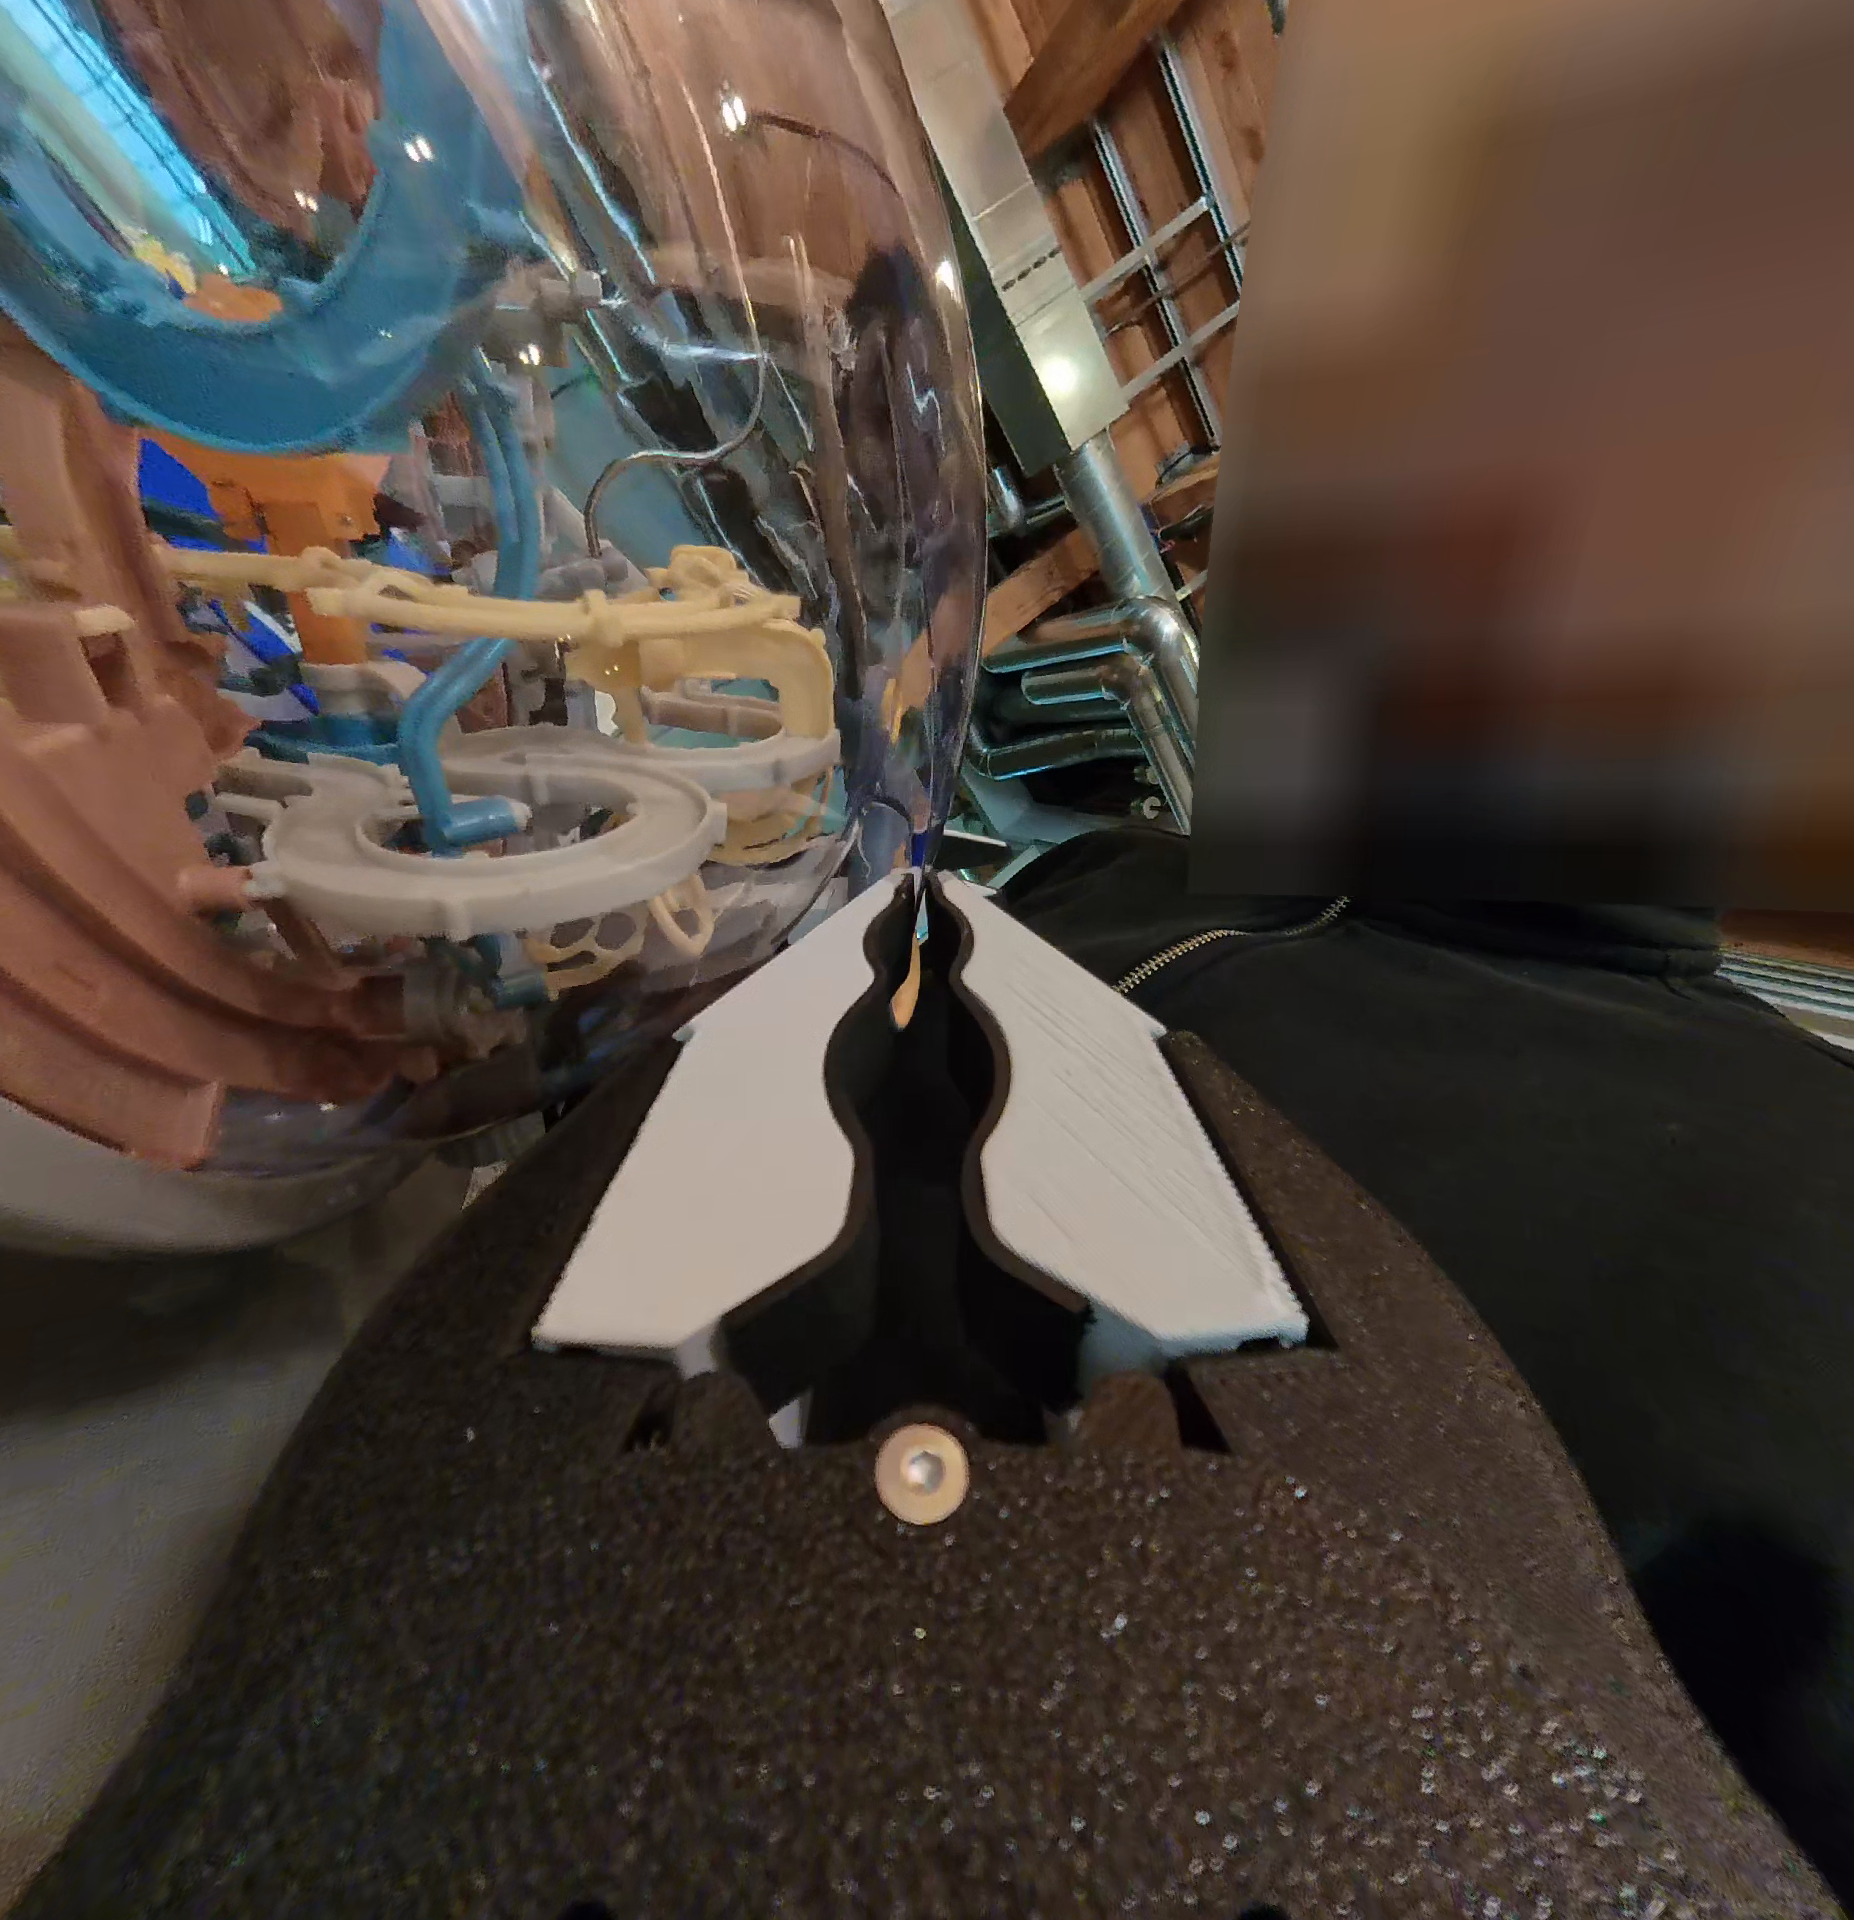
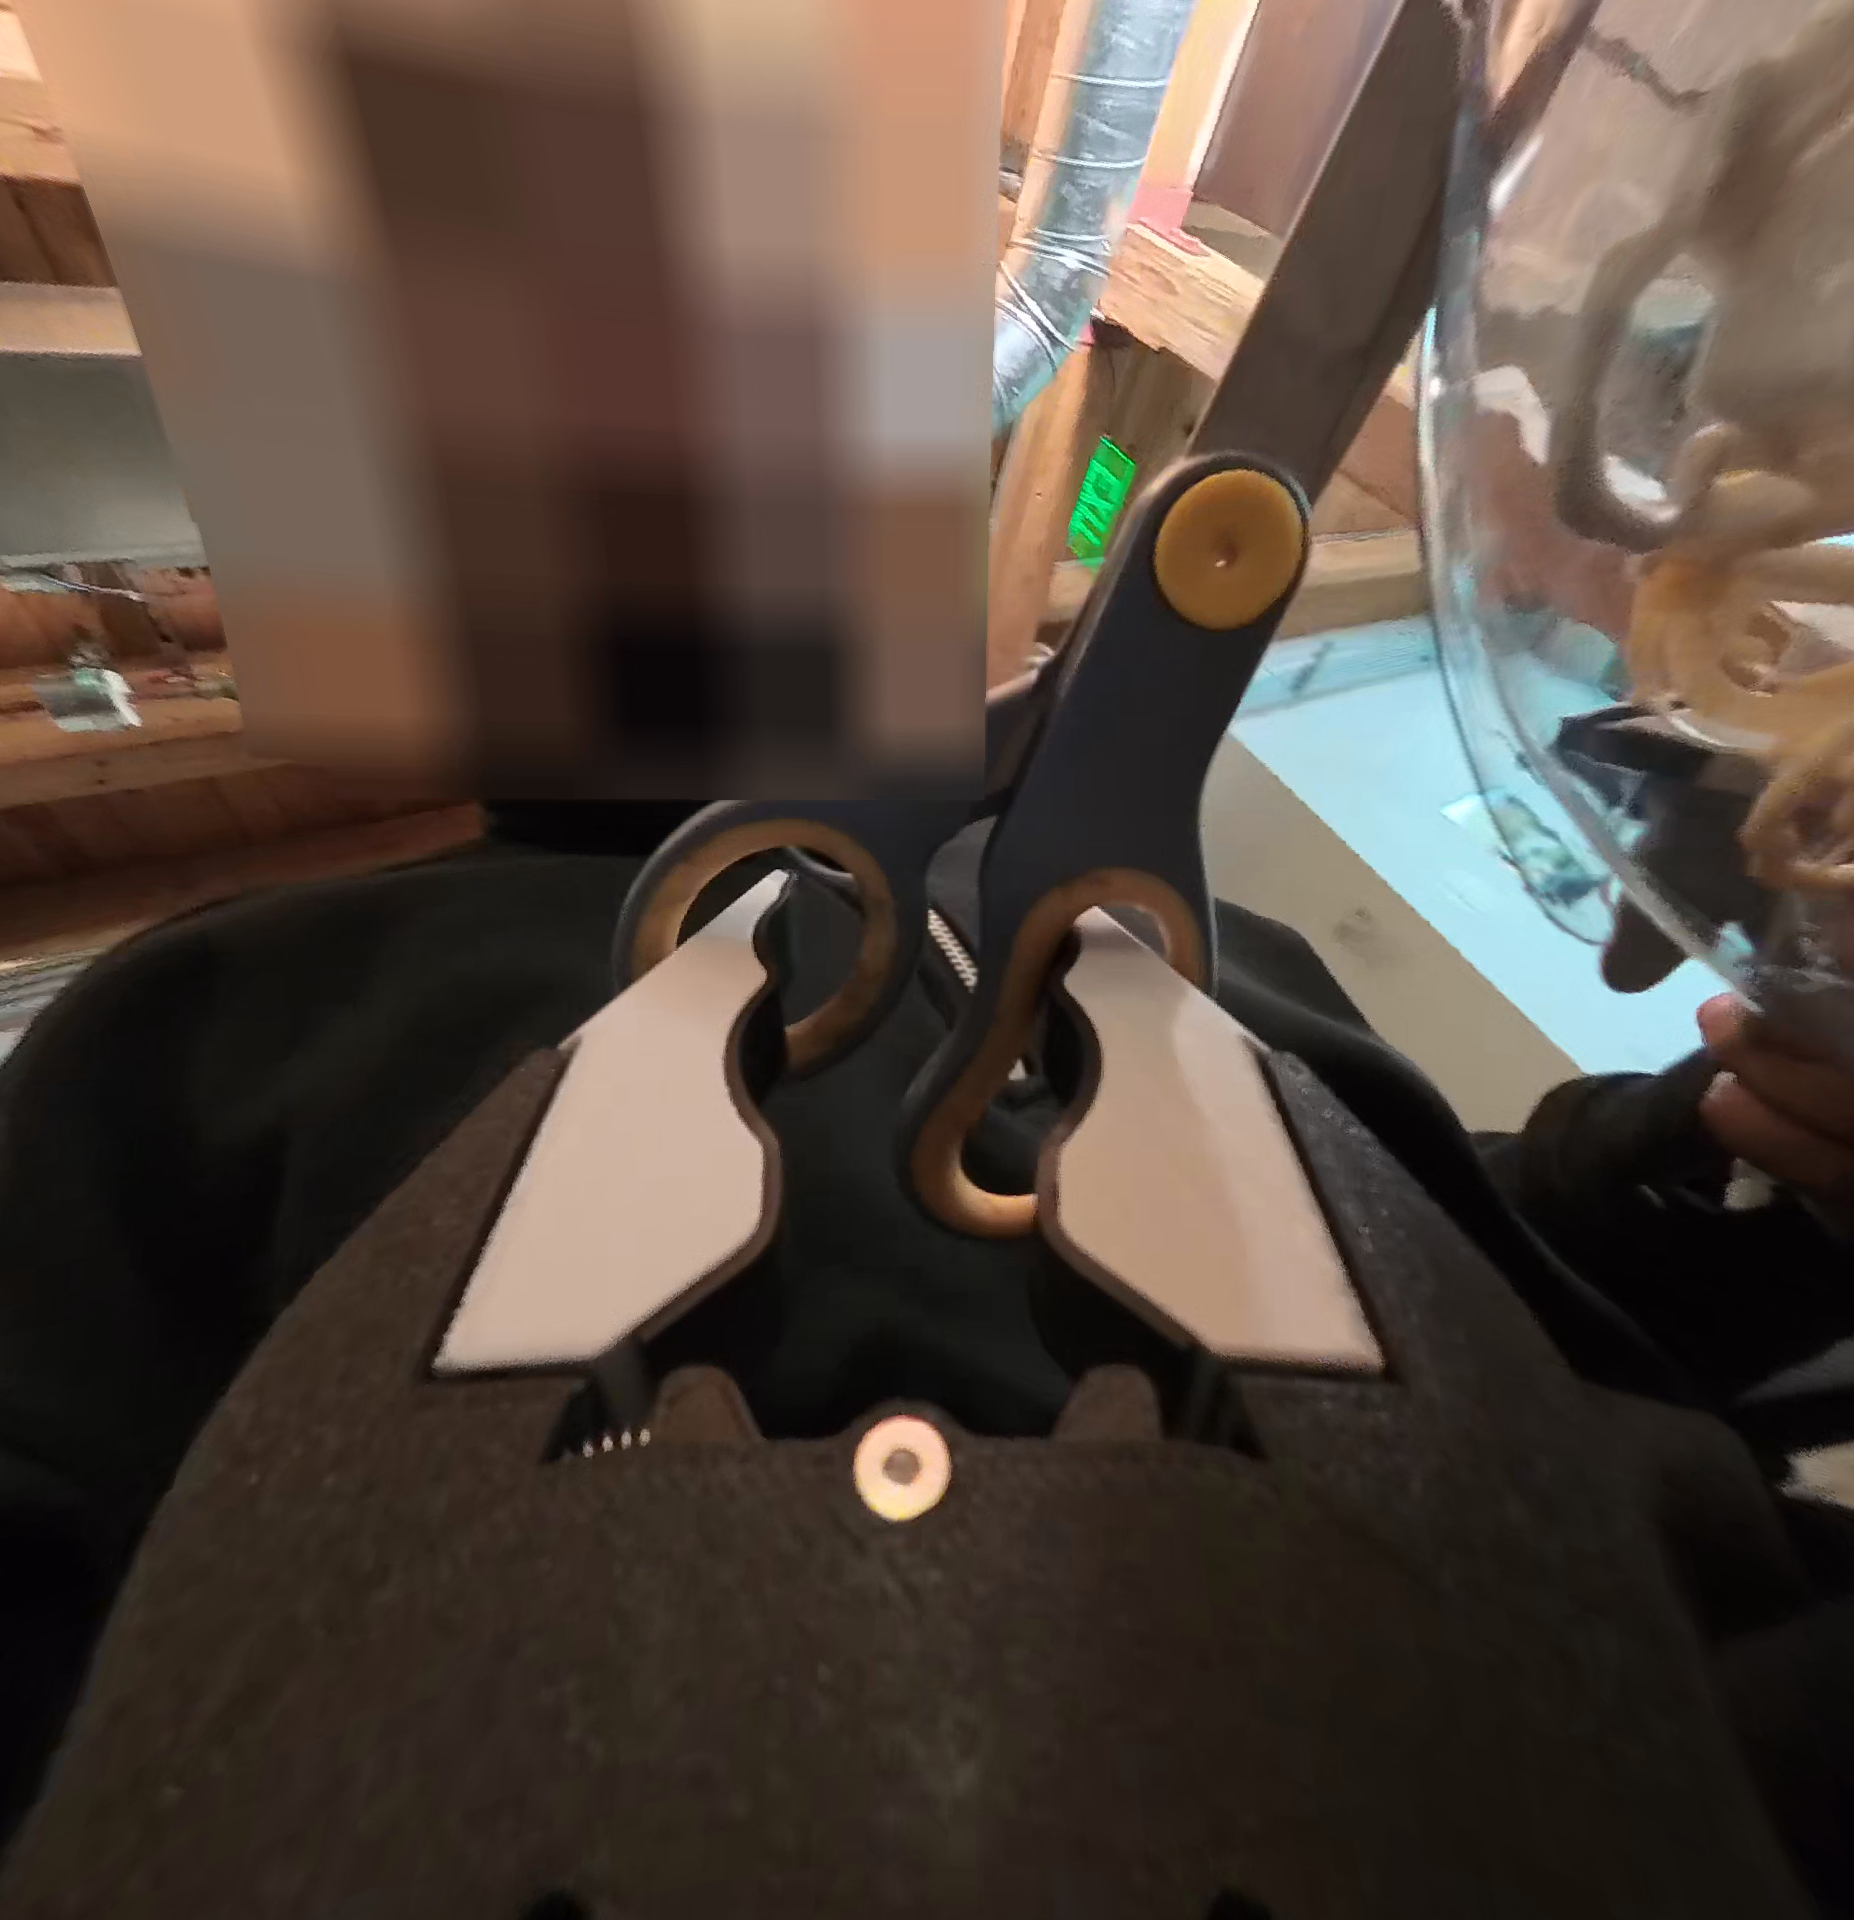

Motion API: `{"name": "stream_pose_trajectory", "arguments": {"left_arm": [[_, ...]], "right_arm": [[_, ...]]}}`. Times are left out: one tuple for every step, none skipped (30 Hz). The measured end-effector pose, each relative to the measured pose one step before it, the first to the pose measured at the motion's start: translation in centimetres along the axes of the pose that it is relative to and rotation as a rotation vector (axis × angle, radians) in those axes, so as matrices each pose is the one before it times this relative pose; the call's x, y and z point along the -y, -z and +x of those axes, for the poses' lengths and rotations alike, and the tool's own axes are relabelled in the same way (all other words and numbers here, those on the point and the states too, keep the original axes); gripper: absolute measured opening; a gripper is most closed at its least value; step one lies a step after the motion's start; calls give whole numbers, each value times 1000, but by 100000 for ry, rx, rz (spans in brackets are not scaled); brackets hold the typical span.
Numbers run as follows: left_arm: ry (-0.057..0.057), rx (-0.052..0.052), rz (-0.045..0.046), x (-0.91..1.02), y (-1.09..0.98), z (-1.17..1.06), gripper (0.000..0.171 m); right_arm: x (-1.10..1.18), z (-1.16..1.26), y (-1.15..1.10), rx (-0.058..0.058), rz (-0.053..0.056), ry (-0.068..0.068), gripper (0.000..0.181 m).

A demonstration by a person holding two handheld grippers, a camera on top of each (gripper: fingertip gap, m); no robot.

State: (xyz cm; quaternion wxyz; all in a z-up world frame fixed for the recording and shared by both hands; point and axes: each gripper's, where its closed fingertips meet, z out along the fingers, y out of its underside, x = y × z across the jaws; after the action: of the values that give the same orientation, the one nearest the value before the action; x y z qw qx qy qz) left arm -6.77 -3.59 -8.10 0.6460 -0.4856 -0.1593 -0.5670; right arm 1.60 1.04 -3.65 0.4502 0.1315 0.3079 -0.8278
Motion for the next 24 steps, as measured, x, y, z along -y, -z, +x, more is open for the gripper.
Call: {"name": "stream_pose_trajectory", "arguments": {"left_arm": [[-597, 504, 2, 12, 77, 8, 0], [-462, 475, 71, 21, 48, 20, 0], [-163, 112, 290, 55, 67, 44, 0], [-321, 519, 122, 65, 76, -31, 0], [-582, 367, -677, -60, 14, -2, 0], [-703, 498, -548, -36, -11, -3, 0], [-315, 336, -287, 5, -37, -12, 0], [24, 87, -33, 25, -24, -19, 0], [144, 220, -3, 16, -9, -76, 0], [-14, 543, -118, -9, -4, -129, 0], [101, -48, -19, 10, -16, -30, 0], [-122, 405, 59, 32, -22, -51, 0], [-568, 926, -210, 6, -44, -54, 0], [-942, 1454, -308, 33, -85, -50, 0], [-1051, 2014, -331, 80, -112, -54, 0], [-1561, 2492, -872, 74, -148, -83, 0], [-2029, 2579, -1178, 90, -174, -72, 0], [-2403, 2460, -1488, 110, -236, -57, 0], [-2691, 2633, -1576, 170, -270, -87, 0], [-2876, 3575, -1200, 271, -284, -297, 0], [-2767, 2971, -967, 302, -322, -271, 0], [-2672, 2512, -514, 327, -347, -254, 0], [-2429, 2424, -50, 387, -257, -302, 1], [-1808, 2313, 244, 442, -168, -298, 1]], "right_arm": [[-114, 231, -3, -3023, -1734, 1215, 44], [-101, 243, -22, -3416, -1746, 1261, 44], [-93, 252, -27, -3803, -1688, 1232, 44], [-88, 171, -28, -3224, -1591, 554, 44], [-56, 51, -19, -2296, -1236, -77, 44], [-15, -3, -9, -1789, -745, -298, 45], [-7, -5, -12, -1503, -497, -248, 45], [21, -27, -23, -1082, -74, -296, 45], [39, -95, -17, -64, 323, -416, 45], [43, -103, -20, 669, 794, -496, 45], [35, -99, -30, 1287, 1307, -531, 45], [59, -109, 2, 1700, 1574, -380, 45], [1, 0, 57, 759, 1008, 704, 44], [-64, 171, 96, -1233, 110, 1992, 45], [-116, 262, 137, -2310, -684, 2622, 44], [-63, 164, 208, -1624, -567, 2216, 44], [64, 33, 250, -184, 284, 1057, 44], [143, -9, 237, 248, 728, 684, 43], [134, 5, 198, -191, 758, 1080, 43], [139, 82, 153, -526, 556, 944, 38], [92, 288, 114, -1574, -96, 391, 31], [47, 208, 78, -1290, -546, 1197, 30], [186, 213, 68, -1700, 130, 1882, 30], [242, 290, 34, -2105, 258, 1242, 30]]}}
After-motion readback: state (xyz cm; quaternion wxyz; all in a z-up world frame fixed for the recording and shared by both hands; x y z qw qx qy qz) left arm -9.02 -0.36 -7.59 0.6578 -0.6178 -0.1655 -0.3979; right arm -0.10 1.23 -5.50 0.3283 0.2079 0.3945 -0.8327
